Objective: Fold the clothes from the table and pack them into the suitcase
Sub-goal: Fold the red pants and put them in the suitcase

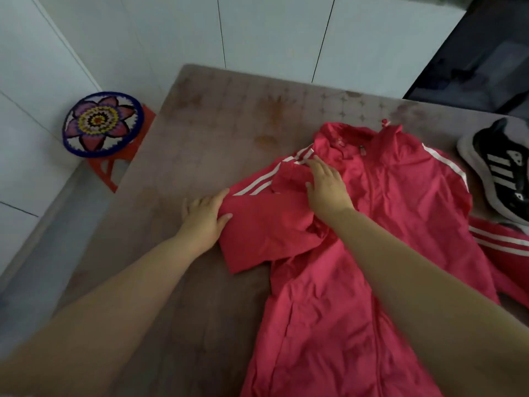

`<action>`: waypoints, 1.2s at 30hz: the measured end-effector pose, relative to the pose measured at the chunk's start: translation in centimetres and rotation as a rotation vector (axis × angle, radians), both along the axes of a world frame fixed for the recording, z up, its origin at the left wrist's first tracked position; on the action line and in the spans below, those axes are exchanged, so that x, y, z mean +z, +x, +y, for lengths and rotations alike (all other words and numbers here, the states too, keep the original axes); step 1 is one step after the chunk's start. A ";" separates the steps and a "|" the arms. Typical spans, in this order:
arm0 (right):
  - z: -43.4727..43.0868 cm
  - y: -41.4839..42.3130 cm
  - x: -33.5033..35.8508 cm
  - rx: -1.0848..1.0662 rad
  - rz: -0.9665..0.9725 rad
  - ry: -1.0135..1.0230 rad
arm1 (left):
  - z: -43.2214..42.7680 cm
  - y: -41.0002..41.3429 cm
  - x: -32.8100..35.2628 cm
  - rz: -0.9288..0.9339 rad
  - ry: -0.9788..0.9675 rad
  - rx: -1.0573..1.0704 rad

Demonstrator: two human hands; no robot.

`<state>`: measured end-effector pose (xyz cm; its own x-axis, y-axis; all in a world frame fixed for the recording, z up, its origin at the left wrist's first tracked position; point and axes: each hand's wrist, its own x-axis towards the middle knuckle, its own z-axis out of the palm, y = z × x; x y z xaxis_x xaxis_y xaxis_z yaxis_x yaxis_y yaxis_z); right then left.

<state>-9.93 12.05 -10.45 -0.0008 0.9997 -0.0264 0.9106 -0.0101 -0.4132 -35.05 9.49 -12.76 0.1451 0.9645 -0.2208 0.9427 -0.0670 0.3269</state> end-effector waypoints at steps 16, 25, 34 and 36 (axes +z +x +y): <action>-5.2 7.7 4.2 -0.156 0.294 0.061 | 1.9 -0.5 0.1 -0.132 0.017 -0.120; -16.5 22.5 11.8 -0.738 0.336 0.182 | 2.4 4.8 0.8 -0.284 0.113 -0.230; -17.0 26.6 9.8 -0.717 0.147 0.161 | 3.7 10.3 1.0 -0.161 0.089 -0.178; -16.0 26.6 9.0 -0.673 0.102 0.145 | 4.2 10.7 0.1 -0.246 -0.028 -0.009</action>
<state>16.64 -4.00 -1.42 0.6250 0.7771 0.0750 0.6822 -0.4969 -0.5364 -24.38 13.64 -12.69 0.2067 0.9568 -0.2045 0.8341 -0.0631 0.5479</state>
